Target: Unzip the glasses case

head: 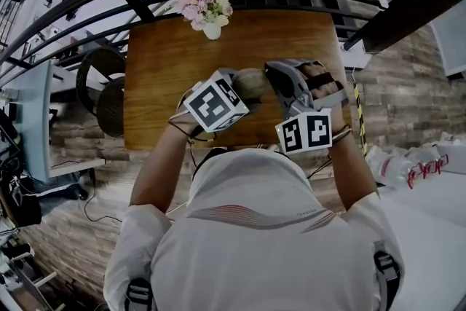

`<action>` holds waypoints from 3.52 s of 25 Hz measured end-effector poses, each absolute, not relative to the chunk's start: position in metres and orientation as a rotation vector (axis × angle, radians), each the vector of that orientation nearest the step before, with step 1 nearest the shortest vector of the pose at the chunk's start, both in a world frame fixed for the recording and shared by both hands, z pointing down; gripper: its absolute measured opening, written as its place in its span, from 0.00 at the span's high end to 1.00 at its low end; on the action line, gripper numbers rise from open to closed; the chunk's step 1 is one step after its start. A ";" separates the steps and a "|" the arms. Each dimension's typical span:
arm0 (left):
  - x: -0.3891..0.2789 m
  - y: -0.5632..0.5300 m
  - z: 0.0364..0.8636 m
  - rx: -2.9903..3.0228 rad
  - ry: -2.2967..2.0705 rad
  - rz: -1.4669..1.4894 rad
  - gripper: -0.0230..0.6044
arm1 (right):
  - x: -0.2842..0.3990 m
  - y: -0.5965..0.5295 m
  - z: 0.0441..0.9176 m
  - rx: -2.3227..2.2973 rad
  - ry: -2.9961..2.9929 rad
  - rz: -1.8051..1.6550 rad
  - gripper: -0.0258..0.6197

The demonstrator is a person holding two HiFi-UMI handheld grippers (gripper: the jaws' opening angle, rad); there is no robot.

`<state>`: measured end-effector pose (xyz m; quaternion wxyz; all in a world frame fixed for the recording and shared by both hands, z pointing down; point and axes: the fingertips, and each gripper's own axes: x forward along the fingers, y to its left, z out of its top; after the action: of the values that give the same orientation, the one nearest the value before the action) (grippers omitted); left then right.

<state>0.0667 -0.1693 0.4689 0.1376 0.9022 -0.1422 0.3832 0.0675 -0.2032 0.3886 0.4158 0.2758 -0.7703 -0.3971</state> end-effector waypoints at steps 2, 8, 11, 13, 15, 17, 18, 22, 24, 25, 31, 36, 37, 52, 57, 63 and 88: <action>0.066 -0.167 0.475 2.600 -0.404 1.178 0.49 | 0.068 -0.201 0.391 0.672 -1.915 -1.015 0.88; 0.060 -0.162 0.506 2.533 -0.355 1.411 0.49 | 0.058 -0.191 0.392 0.587 -1.883 -1.096 0.88; 0.057 -0.160 0.520 2.504 -0.348 1.525 0.49 | 0.048 -0.186 0.392 0.529 -1.870 -1.121 0.88; 0.058 -0.162 0.521 2.506 -0.369 1.527 0.49 | 0.047 -0.185 0.393 0.513 -1.867 -1.125 0.88; 0.057 -0.164 0.523 2.503 -0.376 1.553 0.49 | 0.046 -0.183 0.393 0.498 -1.856 -1.143 0.88; 0.055 -0.164 0.527 2.497 -0.378 1.591 0.49 | 0.043 -0.180 0.395 0.478 -1.849 -1.157 0.88; 0.054 -0.164 0.529 2.496 -0.381 1.599 0.49 | 0.042 -0.179 0.397 0.471 -1.849 -1.158 0.88; 0.055 -0.165 0.534 2.496 -0.404 1.591 0.49 | 0.041 -0.175 0.401 0.463 -1.857 -1.155 0.89; 0.053 -0.168 0.536 2.495 -0.425 1.616 0.49 | 0.040 -0.173 0.402 0.462 -1.858 -1.159 0.89; 0.053 -0.169 0.537 2.494 -0.432 1.634 0.49 | 0.039 -0.173 0.402 0.462 -1.858 -1.161 0.89; 0.060 -0.178 0.525 2.568 -0.501 1.514 0.49 | 0.042 -0.177 0.393 0.541 -1.893 -1.145 0.88; 0.064 -0.196 0.504 2.663 -0.629 1.280 0.49 | 0.053 -0.194 0.374 0.721 -1.953 -1.103 0.81; 0.064 -0.198 0.499 2.675 -0.646 1.229 0.49 | 0.059 -0.199 0.368 0.775 -1.978 -1.066 0.81; 0.008 -0.252 0.408 2.686 -1.251 0.486 0.49 | 0.157 -0.256 0.350 1.333 -2.230 -0.441 0.86; -0.042 -0.265 0.381 2.602 -1.517 0.275 0.49 | 0.190 -0.272 0.357 1.504 -2.259 -0.261 0.88; -0.100 -0.264 0.362 2.467 -1.763 0.102 0.49 | 0.224 -0.276 0.365 1.685 -2.339 -0.021 0.88; -0.076 -0.252 0.379 2.491 -1.639 0.129 0.49 | 0.212 -0.252 0.365 1.679 -2.362 -0.016 0.88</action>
<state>-0.0761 -0.2517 0.3788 0.0783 0.8321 -0.5474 0.0429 0.2124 -0.2521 0.3652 0.1215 0.5750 -0.8091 -0.0056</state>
